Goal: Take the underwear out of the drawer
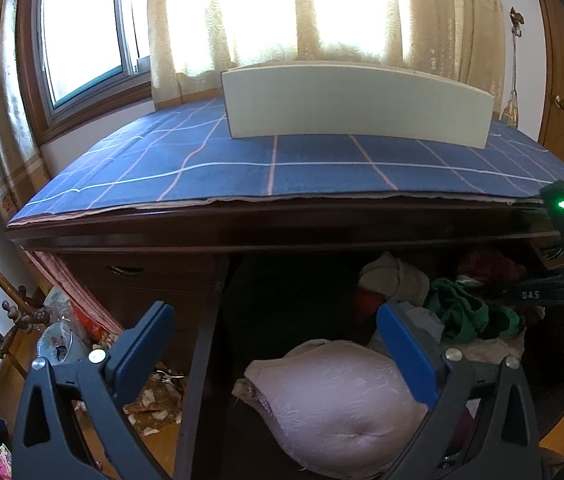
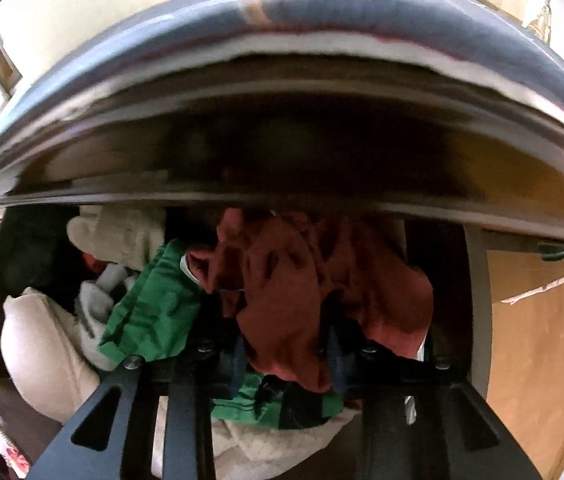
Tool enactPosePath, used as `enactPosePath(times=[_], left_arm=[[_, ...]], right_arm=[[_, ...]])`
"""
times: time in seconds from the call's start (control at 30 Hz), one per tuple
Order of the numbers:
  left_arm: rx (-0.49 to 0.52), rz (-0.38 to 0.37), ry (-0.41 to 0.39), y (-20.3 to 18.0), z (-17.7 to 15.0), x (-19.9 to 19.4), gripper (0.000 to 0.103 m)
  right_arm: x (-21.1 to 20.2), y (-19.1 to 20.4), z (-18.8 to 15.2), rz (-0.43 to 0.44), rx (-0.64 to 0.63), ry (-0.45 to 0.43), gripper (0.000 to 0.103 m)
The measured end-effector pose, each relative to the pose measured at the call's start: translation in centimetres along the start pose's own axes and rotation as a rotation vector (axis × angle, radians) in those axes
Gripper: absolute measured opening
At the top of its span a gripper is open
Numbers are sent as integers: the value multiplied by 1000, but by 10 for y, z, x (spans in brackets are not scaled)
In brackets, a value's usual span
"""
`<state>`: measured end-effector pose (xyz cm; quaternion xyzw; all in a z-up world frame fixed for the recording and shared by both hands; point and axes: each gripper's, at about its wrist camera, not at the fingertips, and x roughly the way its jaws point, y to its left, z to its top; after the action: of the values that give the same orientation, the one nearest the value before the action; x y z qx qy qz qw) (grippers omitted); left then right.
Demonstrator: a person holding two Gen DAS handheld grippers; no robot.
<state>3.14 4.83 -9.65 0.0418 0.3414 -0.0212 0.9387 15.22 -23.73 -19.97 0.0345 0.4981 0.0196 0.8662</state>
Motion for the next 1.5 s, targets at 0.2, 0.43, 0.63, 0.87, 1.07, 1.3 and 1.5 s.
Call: enactPosePath(times=[0.2, 0.43, 0.63, 0.87, 1.07, 1.3, 1.5], left_arm=[[3, -3, -1, -1, 0, 0, 103], [-6, 11, -9, 1, -1, 0, 103], [-73, 90, 27, 16, -7, 13, 103], [-163, 170, 41, 36, -14, 22, 103], [-180, 197, 28, 40, -17, 28, 102], [-170, 215, 37, 40, -18, 29, 103], [-143, 226, 39, 36, -19, 31, 97]], right_arm=[[-25, -3, -12, 29, 31, -54, 32], [-53, 1, -39, 50, 52, -128, 30], [-62, 8, -52, 44, 57, -168, 30], [-83, 15, -50, 33, 44, -233, 29], [-119, 26, -50, 51, 12, -305, 28], [-165, 34, -47, 78, 5, -417, 28], [-194, 41, -35, 66, -19, -506, 28]])
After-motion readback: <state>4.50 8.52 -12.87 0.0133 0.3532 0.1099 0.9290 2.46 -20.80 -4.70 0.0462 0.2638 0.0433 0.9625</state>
